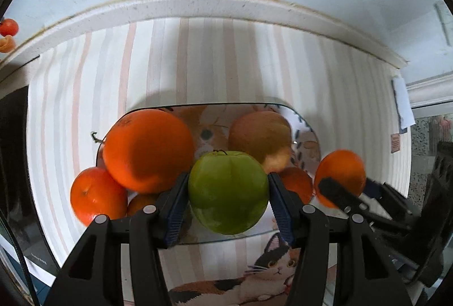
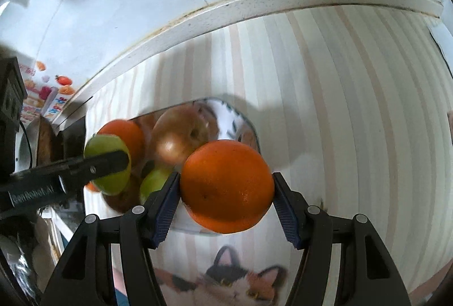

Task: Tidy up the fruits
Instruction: 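Carry the orange and green apple onto the floral plate and open both tools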

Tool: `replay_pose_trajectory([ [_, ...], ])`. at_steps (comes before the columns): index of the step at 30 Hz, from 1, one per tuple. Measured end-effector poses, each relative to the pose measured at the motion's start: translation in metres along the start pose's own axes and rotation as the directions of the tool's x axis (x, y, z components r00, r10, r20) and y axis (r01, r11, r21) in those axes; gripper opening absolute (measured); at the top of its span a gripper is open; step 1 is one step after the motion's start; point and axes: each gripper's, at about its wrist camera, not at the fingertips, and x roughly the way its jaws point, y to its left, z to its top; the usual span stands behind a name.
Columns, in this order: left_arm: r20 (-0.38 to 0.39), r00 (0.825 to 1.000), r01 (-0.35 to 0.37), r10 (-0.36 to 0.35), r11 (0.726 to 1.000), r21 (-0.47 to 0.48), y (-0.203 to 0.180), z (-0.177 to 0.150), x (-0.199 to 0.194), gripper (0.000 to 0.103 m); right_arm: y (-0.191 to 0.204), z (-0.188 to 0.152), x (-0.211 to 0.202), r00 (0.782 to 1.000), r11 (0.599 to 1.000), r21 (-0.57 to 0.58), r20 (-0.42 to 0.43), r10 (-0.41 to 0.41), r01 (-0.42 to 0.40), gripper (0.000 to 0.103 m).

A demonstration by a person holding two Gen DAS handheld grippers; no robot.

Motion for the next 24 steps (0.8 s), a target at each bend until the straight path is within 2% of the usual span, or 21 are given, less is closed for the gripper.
replay_pose_trajectory([
  [4, -0.015, 1.000, -0.002, 0.002, 1.000, 0.004, 0.002, 0.004, 0.007, 0.053, 0.003, 0.015, 0.021, 1.000, 1.000, 0.004, -0.021, -0.005, 0.005, 0.066],
  [14, -0.049, 0.999, -0.012, 0.012, 1.000, -0.005, -0.004, 0.004, 0.016, 0.053, 0.002, 0.034, 0.034, 1.000, 1.000, 0.016, -0.029, -0.006, 0.006, 0.066],
  [24, -0.057, 0.998, -0.023, 0.023, 1.000, -0.012, -0.008, 0.007, 0.019, 0.053, 0.010, 0.034, 0.052, 0.998, 0.999, -0.027, -0.057, -0.038, 0.036, 0.067],
])
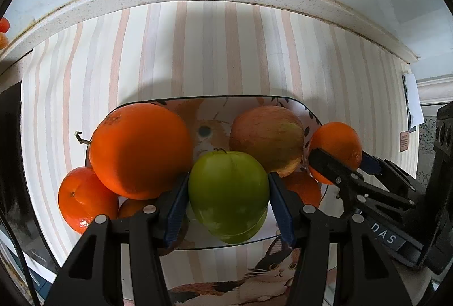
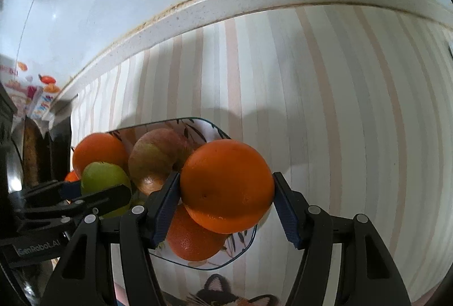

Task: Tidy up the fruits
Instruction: 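Carry the orange and green apple onto the floral plate and open both tools, then lift both tools away from the plate toward the cat mat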

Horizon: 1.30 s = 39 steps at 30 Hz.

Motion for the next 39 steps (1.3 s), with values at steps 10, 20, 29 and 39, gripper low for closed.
replay_pose_trajectory([
  [10, 0.025, 0.999, 0.031, -0.030, 0.998, -0.046, 0.007, 0.001, -0.011, 0.058, 0.003, 0.001, 0.003, 0.999, 0.999, 0.021, -0.043, 0.032, -0.032, 0.083],
  [20, 0.140, 0.990, 0.001, 0.004, 0.999, -0.041, 0.017, -0.021, -0.057, 0.085, 0.020, -0.016, -0.024, 0.998, 0.998, -0.013, 0.007, -0.059, 0.059, 0.096],
  [29, 0.287, 0.947, -0.135, 0.148, 0.989, -0.064, 0.040, -0.086, -0.086, 0.085, 0.051, -0.065, -0.061, 0.979, 0.981, -0.061, 0.094, -0.179, 0.185, 0.098],
  [39, 0.380, 0.911, -0.134, 0.159, 0.987, -0.093, 0.046, -0.155, -0.122, 0.085, 0.083, -0.120, -0.117, 0.956, 0.966, -0.106, 0.208, -0.208, 0.234, 0.098],
])
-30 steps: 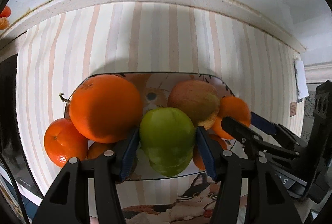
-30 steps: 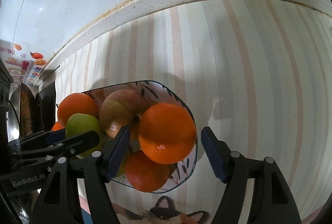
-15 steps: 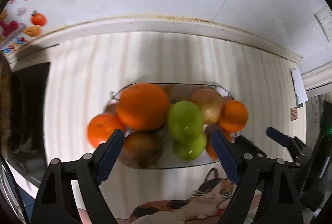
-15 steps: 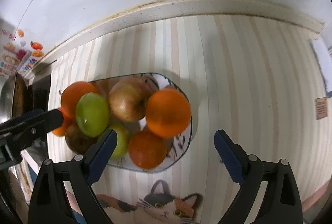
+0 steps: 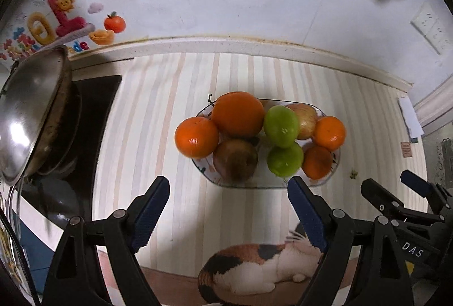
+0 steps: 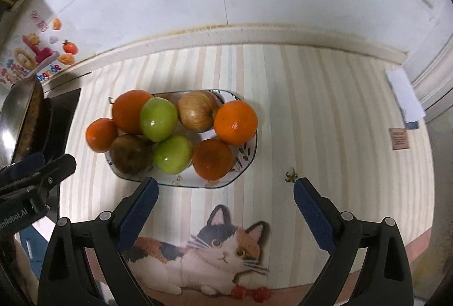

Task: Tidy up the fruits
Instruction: 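Lift both tools away from the plate toward the cat mat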

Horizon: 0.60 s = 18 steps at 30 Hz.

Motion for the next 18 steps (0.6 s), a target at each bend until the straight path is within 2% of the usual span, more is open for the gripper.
replay_pose_trajectory([
  [12, 0.115, 0.993, -0.016, 0.012, 0.999, 0.038, -0.005, -0.041, -0.079, 0.085, 0.012, -0.038, -0.087, 0.991, 1.000, -0.009, 0.137, -0.004, 0.005, 0.098],
  [18, 0.132, 0.991, -0.007, 0.002, 0.999, 0.037, -0.006, -0.056, -0.094, 0.085, 0.010, -0.056, -0.119, 0.985, 1.000, -0.001, 0.175, 0.004, -0.003, 0.098],
])
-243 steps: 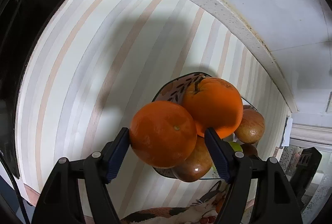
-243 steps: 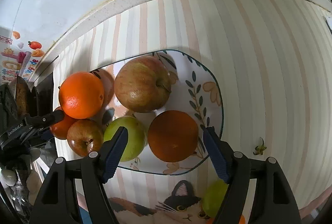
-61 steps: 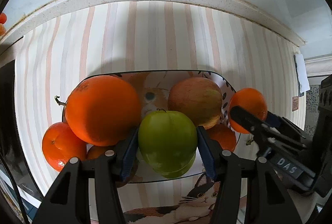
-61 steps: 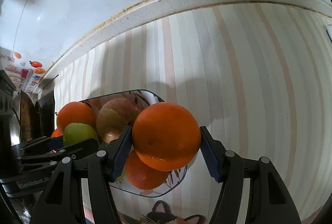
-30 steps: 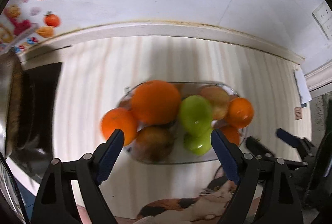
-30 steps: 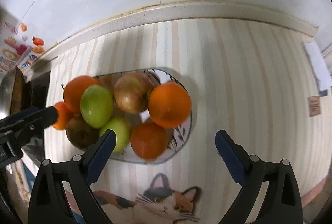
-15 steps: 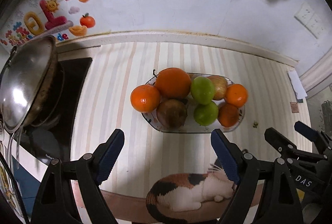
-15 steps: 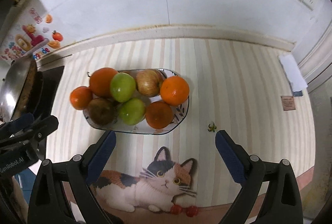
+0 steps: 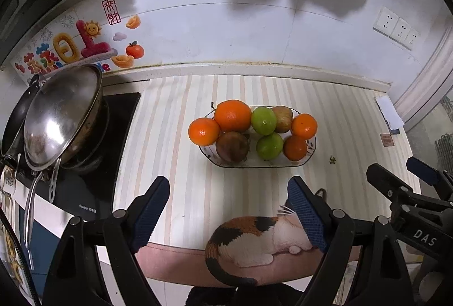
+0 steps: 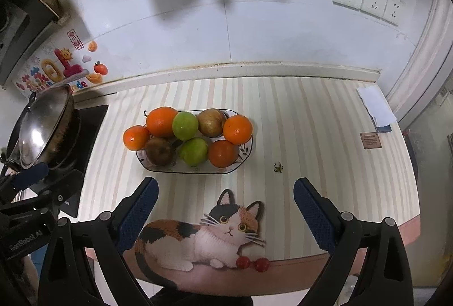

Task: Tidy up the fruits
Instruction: 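Lift both tools away from the plate toward the cat mat, then grasp a small red tomato with the right tool while the left tool grasps another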

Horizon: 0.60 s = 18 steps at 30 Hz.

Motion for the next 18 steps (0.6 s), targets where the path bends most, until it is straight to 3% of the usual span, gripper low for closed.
replay_pose_trajectory([
  [9, -0.041, 0.999, 0.026, -0.026, 1.000, -0.006, -0.011, -0.008, 0.010, 0.085, -0.017, -0.014, -0.003, 0.999, 0.997, 0.056, -0.017, 0.052, -0.051, 0.098],
  [13, -0.110, 0.994, 0.028, -0.026, 0.999, 0.023, -0.027, -0.017, 0.037, 0.085, -0.047, -0.032, 0.032, 0.990, 0.991, 0.123, -0.120, 0.075, -0.060, 0.098],
  [18, -0.242, 0.970, 0.057, -0.030, 0.993, 0.105, -0.058, -0.038, 0.087, 0.085, -0.085, -0.080, 0.094, 0.953, 0.979, 0.201, -0.287, 0.097, -0.039, 0.097],
])
